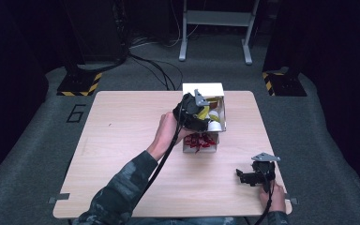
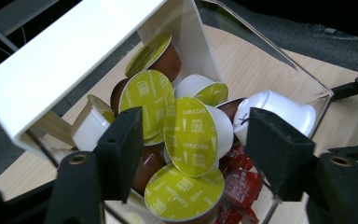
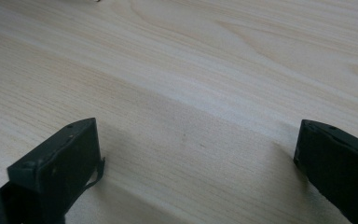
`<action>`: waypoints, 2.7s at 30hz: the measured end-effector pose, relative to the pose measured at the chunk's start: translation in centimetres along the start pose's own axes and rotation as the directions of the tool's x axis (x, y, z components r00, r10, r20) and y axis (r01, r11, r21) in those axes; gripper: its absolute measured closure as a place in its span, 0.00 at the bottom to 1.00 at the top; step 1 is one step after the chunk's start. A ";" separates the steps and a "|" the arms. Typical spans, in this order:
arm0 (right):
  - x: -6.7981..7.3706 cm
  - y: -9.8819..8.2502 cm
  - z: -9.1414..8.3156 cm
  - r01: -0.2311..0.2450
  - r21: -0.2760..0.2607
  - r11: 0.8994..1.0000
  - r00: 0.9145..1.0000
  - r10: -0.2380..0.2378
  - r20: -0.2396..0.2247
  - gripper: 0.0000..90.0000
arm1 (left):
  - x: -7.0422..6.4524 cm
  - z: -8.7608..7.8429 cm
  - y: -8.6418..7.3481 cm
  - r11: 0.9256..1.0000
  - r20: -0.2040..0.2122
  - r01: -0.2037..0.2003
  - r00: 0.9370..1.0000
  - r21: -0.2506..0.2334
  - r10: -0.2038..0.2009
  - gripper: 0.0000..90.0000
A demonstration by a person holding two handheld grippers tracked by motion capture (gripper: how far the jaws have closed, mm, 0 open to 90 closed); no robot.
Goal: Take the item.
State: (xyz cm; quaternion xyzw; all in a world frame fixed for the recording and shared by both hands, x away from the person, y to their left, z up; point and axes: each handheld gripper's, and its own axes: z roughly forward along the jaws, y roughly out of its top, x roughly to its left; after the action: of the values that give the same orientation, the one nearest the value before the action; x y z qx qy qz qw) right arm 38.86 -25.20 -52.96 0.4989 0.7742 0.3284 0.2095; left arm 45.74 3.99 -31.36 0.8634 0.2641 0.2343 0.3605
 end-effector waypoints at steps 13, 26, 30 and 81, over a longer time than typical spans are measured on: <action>0.0 0.0 0.0 0.007 0.001 1.000 1.000 -0.007 0.003 0.00 | -0.8 2.5 0.3 0.998 -0.026 -0.008 1.000 0.066 0.010 0.57; 0.0 0.0 0.0 0.007 0.001 1.000 1.000 -0.007 0.003 0.00 | -0.8 3.4 0.3 0.992 -0.057 -0.025 0.998 0.122 0.032 0.57; 0.0 0.0 0.0 0.008 0.000 1.000 1.000 -0.008 0.003 0.00 | -0.8 3.4 0.2 0.992 -0.063 -0.027 0.997 0.125 0.035 0.59; 0.0 0.0 0.0 0.004 -0.001 1.000 1.000 -0.004 -0.002 0.00 | -0.1 -1.4 -0.7 0.997 0.010 -0.059 0.998 -0.052 0.060 0.72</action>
State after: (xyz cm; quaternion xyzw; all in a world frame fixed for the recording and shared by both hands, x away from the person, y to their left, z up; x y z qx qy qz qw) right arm 38.85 -25.22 -52.97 0.4971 0.7752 0.3287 0.2096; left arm 44.59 5.08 -31.02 0.8626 0.2301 0.2465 0.3772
